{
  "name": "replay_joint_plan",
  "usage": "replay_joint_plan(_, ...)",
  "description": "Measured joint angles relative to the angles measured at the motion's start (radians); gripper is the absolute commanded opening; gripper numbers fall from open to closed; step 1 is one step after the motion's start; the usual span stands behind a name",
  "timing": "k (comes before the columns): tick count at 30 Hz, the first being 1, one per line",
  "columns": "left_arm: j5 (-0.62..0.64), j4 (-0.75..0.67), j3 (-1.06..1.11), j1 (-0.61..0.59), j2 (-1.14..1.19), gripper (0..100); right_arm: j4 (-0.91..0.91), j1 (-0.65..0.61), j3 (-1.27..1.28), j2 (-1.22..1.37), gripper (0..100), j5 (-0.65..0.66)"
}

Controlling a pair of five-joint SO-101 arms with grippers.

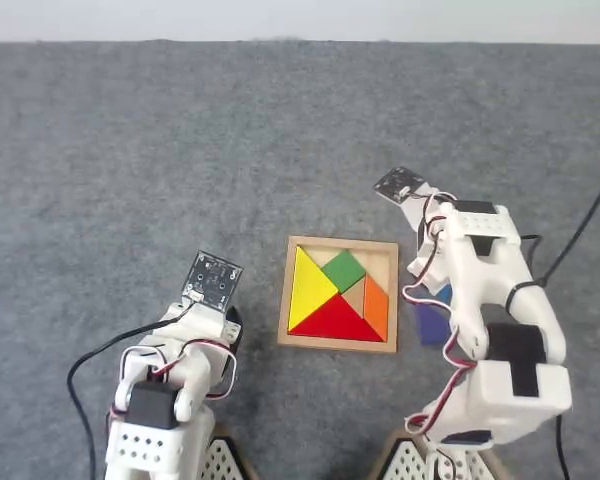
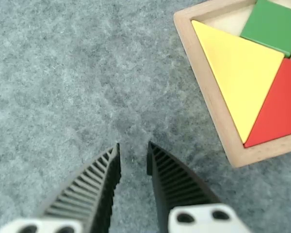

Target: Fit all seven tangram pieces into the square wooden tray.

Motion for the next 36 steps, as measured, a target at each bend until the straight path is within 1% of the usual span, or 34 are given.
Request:
replay_joint_plan(2,0.0,0.0,0.0,0.0,0.0,9,0.035,-0.002,0.0,-0.048,27.3,-0.037)
replay_joint_plan(3,0.0,0.0,0.0,0.0,0.0,9,0.06,-0.002,0.0,-0.075,28.5,-0.057)
replay_joint_plan(7,0.0,0.0,0.0,0.0,0.0,9,0.143,-0.002,0.0,-0.132,25.8,-0.101)
replay_joint_plan(12,0.0,0.0,0.0,0.0,0.0,9,0.126,0.0,0.0,-0.115,25.6,-0.11)
replay_joint_plan(18,0.0,0.0,0.0,0.0,0.0,9,0.034,0.0,-0.003,0.043,25.3,-0.114)
replay_joint_plan(22,0.0,0.0,0.0,0.0,0.0,9,0.037,0.006,-0.029,0.064,25.1,-0.114)
replay_joint_plan(23,0.0,0.0,0.0,0.0,0.0,9,0.038,0.012,-0.032,0.066,24.0,-0.114)
replay_joint_plan(27,0.0,0.0,0.0,0.0,0.0,9,0.037,0.023,-0.034,0.068,14.4,-0.112)
replay_joint_plan(29,0.0,0.0,0.0,0.0,0.0,9,0.034,0.032,-0.046,0.068,11.5,-0.13)
replay_joint_plan(36,0.0,0.0,0.0,0.0,0.0,9,0.052,0.041,-0.055,0.068,11.5,-0.255)
